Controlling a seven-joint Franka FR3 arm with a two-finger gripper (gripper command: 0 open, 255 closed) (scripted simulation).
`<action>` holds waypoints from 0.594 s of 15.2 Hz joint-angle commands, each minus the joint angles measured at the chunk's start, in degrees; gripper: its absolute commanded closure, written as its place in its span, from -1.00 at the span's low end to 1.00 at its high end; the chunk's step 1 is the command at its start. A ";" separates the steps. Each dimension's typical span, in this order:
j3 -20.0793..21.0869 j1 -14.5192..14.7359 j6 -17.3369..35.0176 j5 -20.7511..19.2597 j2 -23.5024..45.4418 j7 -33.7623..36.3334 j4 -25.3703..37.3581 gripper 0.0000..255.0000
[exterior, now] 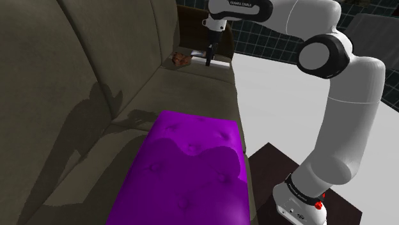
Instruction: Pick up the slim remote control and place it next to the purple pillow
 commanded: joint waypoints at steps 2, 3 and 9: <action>0.06 0.32 2.00 -0.18 -6.01 0.30 -8.01 1.00; 0.12 0.50 3.15 -0.27 -8.81 0.52 -11.96 1.00; 0.70 1.38 7.47 -0.63 -23.85 1.97 -31.31 1.00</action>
